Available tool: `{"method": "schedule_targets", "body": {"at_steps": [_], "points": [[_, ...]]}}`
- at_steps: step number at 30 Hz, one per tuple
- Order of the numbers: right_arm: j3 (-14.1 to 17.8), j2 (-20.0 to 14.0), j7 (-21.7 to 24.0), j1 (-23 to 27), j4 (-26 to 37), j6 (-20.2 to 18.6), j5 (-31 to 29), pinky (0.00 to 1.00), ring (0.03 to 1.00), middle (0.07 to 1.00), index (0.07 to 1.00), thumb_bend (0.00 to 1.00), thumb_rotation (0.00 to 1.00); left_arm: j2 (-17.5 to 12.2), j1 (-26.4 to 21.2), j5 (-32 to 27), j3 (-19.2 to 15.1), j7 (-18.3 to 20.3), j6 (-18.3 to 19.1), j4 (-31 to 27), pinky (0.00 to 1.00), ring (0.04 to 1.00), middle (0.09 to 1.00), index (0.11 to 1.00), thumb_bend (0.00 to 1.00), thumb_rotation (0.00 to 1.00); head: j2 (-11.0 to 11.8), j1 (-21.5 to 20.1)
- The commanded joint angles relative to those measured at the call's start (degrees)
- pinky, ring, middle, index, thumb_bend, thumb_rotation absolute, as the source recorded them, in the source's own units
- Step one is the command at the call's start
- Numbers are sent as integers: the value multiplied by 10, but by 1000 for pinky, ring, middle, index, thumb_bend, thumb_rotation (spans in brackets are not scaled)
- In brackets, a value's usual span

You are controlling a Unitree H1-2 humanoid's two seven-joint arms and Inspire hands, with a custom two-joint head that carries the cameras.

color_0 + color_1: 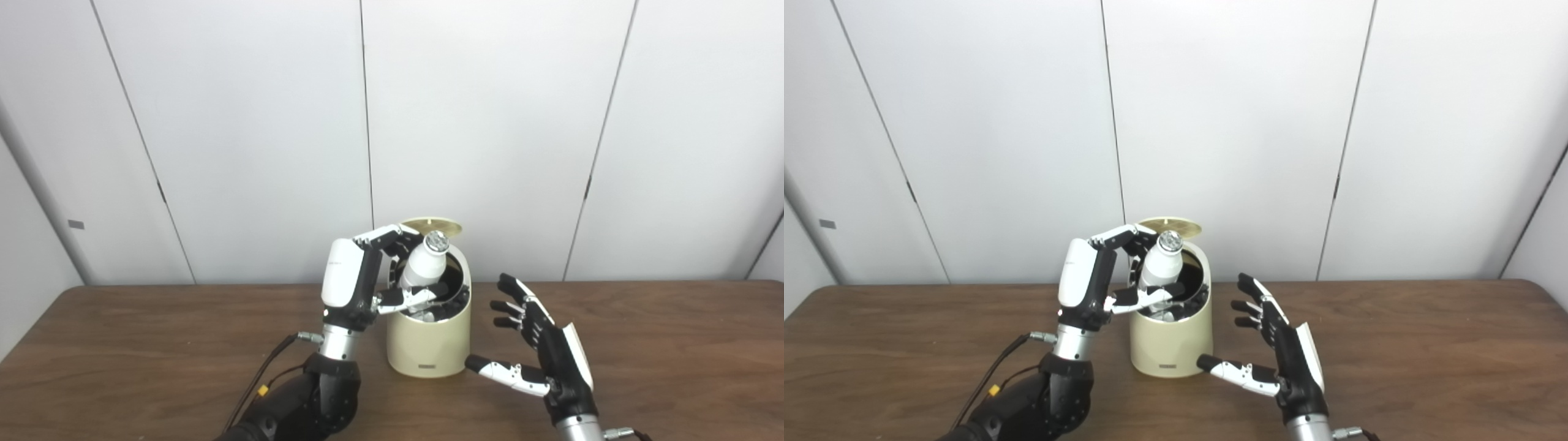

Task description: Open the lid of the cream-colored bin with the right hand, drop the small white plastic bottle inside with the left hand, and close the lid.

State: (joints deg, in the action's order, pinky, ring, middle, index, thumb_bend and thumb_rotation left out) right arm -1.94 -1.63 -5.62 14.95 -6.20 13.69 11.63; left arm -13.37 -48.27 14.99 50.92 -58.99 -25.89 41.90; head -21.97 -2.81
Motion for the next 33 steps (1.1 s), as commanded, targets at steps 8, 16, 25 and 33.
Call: {"method": "schedule_targets", "body": {"at_steps": [8,16,25,33], "points": [[2,0,-4,23,9,29,-6,703,793,887,877,796,304,-7,-10,-13,-26,22,-10,-31,473,522,496,513,519,0,0,0],[3,-1,-5,25,9,30,-5,707,789,889,878,790,293,-8,-9,-15,-30,30,-10,-34,480,551,494,509,523,0,-4,3],[3,0,-7,24,14,26,1,688,779,886,875,790,300,-4,-3,-23,-45,50,-10,-36,488,558,650,720,850,87,-5,4],[2,0,-6,24,15,26,0,692,782,884,873,796,303,-3,-1,-21,-54,60,-10,-34,497,563,658,732,847,100,-6,4]]}}
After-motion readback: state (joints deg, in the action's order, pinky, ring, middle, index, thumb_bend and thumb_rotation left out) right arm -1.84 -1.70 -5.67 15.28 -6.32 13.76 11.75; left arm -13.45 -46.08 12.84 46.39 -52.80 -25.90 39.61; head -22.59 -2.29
